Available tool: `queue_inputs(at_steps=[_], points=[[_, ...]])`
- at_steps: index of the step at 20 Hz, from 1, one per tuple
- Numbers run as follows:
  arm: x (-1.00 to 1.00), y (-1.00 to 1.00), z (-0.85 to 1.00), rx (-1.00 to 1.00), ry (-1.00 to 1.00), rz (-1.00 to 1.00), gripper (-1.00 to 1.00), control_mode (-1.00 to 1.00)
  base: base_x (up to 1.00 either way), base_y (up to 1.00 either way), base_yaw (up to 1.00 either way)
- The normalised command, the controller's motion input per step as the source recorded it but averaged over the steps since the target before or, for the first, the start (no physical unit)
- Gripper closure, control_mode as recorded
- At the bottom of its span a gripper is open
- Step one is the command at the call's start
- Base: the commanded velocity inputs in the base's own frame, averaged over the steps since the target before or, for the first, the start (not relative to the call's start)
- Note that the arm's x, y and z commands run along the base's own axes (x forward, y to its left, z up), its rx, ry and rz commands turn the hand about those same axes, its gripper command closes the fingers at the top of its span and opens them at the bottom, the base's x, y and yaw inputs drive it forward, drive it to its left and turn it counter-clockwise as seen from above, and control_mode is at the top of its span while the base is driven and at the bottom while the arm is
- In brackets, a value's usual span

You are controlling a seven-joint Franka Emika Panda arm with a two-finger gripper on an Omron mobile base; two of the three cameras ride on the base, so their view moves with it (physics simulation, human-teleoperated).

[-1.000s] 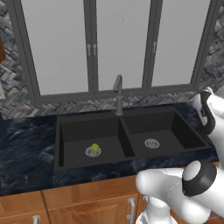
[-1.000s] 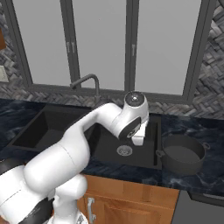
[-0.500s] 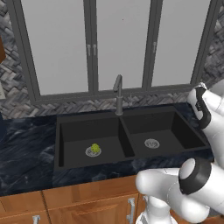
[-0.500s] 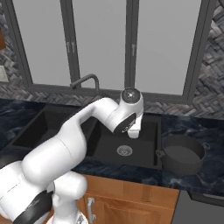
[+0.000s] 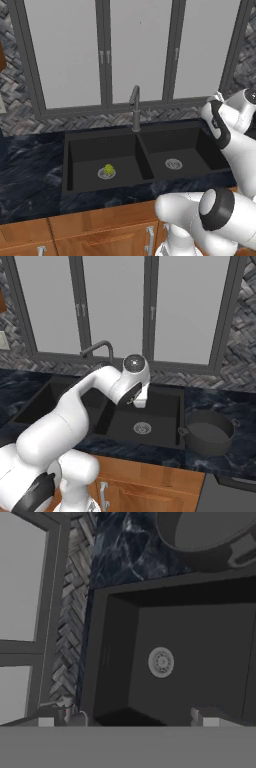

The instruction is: Dump the broccoli from the pot into the sink. Then turn on the water and wash the broccoli. Then turn off the water and put the broccoli back in the pot.

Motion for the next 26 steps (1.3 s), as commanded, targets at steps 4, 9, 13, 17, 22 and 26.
queue_inputs(at_steps=[4,9,13,17,22,26], points=[[0.15,0.41,0.04,0.00,-0.04,0.04,-1.00,-1.00,0.00,0.00,0.00],[0.13,0.32,0.03,0.00,-0.05,0.07,-1.00,-1.00,0.00,0.00,0.00],[0.10,0.33,0.01,0.00,-0.06,0.07,-1.00,-1.00,0.00,0.00,0.00],[0.05,0.32,0.00,0.00,-0.05,0.08,-1.00,-1.00,0.00,0.00,0.00],[0.01,0.29,0.00,0.00,-0.03,0.08,-1.00,-1.00,0.00,0.00,0.00],[0.01,0.30,0.00,0.00,-0.03,0.08,-1.00,-1.00,0.00,0.00,0.00]])
